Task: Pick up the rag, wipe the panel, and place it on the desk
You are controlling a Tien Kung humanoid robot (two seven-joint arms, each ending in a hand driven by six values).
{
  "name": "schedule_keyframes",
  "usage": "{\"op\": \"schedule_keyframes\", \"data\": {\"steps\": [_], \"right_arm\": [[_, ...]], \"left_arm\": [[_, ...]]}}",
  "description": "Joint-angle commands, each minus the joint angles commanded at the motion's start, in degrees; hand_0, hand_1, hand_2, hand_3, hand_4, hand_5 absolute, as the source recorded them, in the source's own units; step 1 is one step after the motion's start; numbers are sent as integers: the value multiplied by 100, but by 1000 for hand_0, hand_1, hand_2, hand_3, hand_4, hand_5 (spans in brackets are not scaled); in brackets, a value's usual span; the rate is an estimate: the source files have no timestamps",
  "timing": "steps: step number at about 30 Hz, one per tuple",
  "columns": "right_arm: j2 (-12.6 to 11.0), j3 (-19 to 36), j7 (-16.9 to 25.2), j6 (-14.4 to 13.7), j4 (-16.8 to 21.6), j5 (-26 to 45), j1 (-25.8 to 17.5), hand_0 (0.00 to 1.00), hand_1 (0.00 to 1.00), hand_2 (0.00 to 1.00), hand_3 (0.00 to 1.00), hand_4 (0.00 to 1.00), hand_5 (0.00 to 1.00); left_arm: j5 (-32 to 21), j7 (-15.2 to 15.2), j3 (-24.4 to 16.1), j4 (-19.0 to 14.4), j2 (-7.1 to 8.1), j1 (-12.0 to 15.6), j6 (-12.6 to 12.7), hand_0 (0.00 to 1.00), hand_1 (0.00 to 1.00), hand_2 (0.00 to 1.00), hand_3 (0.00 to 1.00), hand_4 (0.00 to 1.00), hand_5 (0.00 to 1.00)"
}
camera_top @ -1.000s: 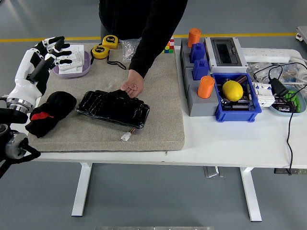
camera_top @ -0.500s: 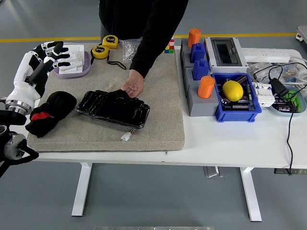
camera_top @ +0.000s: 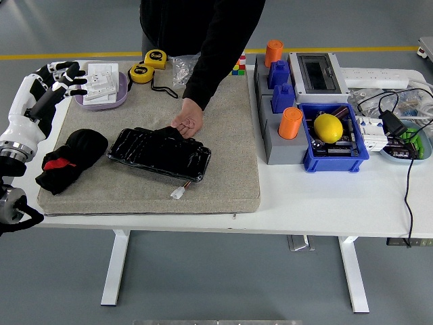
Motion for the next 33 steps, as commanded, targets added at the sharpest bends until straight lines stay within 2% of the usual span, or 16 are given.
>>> {"op": "schedule_keyframes", "data": {"steps": [7,15,33], "right_arm": [[5,-46,9,-7,8,41,1,750,702,704,615,998,539],[5,-72,13,-16,14,64,-19,749,702,704,615,998,539],[23,-88,14,-13,12,71,-30,748,702,703,615,998,538]], "left_arm": [[63,17,-53,30,-10,38,-10,488,583,574,584,845,444],[50,-29,-31,57,-152,114,-11,489,583,571,584,839,433],[64,-62,-54,76,-195,218,-1,494,582,566,584,836,426]]}}
